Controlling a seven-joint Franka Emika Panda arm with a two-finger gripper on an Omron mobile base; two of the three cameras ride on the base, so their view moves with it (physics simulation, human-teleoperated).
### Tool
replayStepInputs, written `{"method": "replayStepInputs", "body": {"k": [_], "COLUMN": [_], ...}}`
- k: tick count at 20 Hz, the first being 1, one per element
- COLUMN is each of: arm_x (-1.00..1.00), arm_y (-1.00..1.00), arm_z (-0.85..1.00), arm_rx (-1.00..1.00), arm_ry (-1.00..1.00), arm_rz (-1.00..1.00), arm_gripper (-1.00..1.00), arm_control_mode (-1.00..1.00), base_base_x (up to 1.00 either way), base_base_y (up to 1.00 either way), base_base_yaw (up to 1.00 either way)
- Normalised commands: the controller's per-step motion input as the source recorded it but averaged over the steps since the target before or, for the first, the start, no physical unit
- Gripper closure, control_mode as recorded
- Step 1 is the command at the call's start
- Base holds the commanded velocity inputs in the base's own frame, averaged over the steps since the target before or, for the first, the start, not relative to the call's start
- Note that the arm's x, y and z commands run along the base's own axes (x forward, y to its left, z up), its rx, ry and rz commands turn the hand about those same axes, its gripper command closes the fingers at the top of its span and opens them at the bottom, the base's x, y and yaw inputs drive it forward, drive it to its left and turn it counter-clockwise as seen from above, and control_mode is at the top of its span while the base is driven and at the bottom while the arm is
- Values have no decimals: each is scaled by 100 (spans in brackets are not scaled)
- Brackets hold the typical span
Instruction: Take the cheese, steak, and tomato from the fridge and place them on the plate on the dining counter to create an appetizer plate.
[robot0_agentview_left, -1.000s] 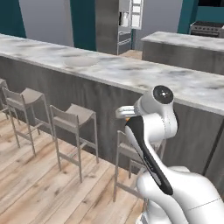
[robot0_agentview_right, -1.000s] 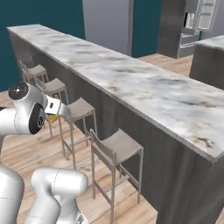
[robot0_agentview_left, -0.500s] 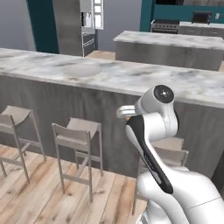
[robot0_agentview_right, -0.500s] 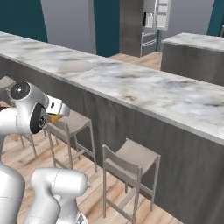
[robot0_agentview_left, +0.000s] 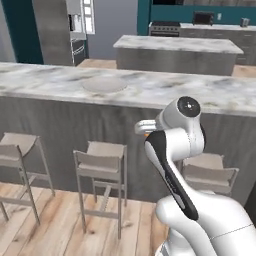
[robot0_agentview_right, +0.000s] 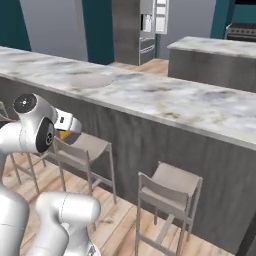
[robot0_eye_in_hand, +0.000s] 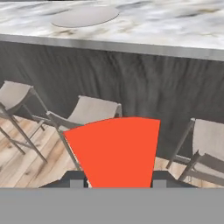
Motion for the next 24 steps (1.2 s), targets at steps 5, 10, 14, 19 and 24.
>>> {"method": "replayStepInputs", "body": {"k": [5,10,14,19,24], "arm_x": [0,0,0,0,0], "arm_y": [0,0,0,0,0], "arm_z": [0,0,0,0,0], "arm_rx": [0,0,0,0,0], "arm_ry": [0,0,0,0,0], "arm_rz": [0,0,0,0,0], "arm_gripper": [100,100,100,100,100], "arm_control_mode": [100,100,100,100,100], "base_base_x": [0,5,18,34,44], "base_base_y": [73,91,69,50,5], "base_base_yaw": [-30,-33,-33,-34,-30]}}
